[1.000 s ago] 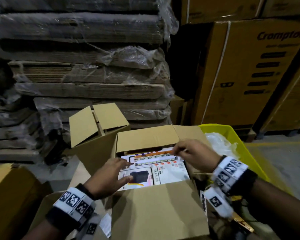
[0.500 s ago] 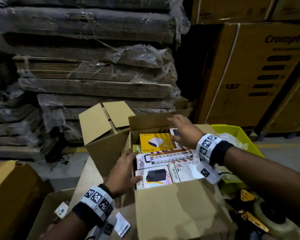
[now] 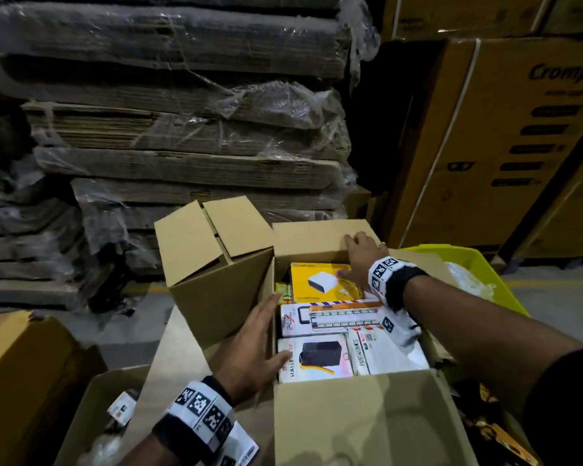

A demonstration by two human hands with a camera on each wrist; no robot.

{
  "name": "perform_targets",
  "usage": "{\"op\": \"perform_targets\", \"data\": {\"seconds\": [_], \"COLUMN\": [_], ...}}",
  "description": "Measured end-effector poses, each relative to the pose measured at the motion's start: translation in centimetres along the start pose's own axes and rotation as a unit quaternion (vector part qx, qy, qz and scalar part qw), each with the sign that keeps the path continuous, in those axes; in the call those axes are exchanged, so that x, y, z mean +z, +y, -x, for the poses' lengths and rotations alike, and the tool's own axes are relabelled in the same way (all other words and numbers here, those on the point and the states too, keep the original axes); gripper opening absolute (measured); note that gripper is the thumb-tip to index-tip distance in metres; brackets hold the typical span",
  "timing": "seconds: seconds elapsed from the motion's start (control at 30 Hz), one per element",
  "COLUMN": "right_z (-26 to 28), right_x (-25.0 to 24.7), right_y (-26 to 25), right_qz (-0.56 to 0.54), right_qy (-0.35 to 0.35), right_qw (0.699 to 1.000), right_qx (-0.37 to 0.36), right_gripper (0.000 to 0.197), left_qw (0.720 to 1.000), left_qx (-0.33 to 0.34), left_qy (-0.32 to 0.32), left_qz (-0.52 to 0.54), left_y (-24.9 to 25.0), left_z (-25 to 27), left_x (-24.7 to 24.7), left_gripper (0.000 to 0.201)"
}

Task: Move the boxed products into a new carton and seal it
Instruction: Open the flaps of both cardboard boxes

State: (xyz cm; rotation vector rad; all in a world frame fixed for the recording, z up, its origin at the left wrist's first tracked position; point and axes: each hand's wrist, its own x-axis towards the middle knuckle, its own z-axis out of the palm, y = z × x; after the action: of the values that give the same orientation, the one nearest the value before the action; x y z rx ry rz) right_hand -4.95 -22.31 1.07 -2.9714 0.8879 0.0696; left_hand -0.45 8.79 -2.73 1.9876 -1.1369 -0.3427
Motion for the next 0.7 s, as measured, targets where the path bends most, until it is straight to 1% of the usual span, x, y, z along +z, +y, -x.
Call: {"op": "perform_targets", "data": {"seconds": [0.07, 0.13, 0.2, 0.3, 0.4, 0.5, 0.53, 0.63, 0.7], "right_z": [0.4, 0.7, 0.5, 0.6, 0.1, -0.6, -0.7, -0.5, 0.2], "right_x": [0.1, 0.5, 0.8, 0.7, 1.0, 1.3, 1.3, 1.1, -0.1], "right_y": [1.4, 3.2, 5.1, 7.0, 7.0, 6.5, 6.4, 6.4, 6.4], "right_qz": [0.004, -0.001, -0.012, -0.017, 0.007, 0.027, 0.025, -0.016, -0.079], "right_qy": [0.004, 0.000, -0.012, -0.024, -0.027, -0.030, -0.030, -0.043, -0.040], "right_qw": [1.000, 1.000, 1.000, 1.000, 1.000, 0.999, 0.999, 0.998, 0.996], "right_qx": [0.021, 0.009, -0.014, 0.002, 0.012, 0.016, 0.019, 0.032, 0.023], "right_gripper": [0.085, 0.086, 0.091, 0.094, 0.085, 0.070, 0.071, 0.092, 0.098], "left_qw": [1.000, 1.000, 1.000, 0.998, 0.997, 0.995, 0.995, 0.994, 0.995], "left_qx": [0.010, 0.013, 0.010, 0.003, 0.017, -0.010, -0.017, -0.019, -0.021], "left_qy": [-0.003, 0.008, 0.008, 0.017, 0.019, 0.026, 0.029, 0.026, 0.010], "left_qz": [0.005, 0.017, -0.015, -0.052, -0.068, -0.093, -0.099, -0.100, -0.093], "left_y": [0.4, 0.7, 0.8, 0.7, 0.4, 0.5, 0.8, 1.6, 1.6], "left_z": [-0.6, -1.3, -2.0, -2.8, -3.0, -2.9, -2.7, -2.2, -2.0], "left_x": [0.7, 1.7, 2.4, 2.8, 3.0, 3.1, 3.1, 2.7, 2.3], "left_gripper": [0.094, 0.087, 0.082, 0.073, 0.066, 0.063, 0.061, 0.054, 0.053]}}
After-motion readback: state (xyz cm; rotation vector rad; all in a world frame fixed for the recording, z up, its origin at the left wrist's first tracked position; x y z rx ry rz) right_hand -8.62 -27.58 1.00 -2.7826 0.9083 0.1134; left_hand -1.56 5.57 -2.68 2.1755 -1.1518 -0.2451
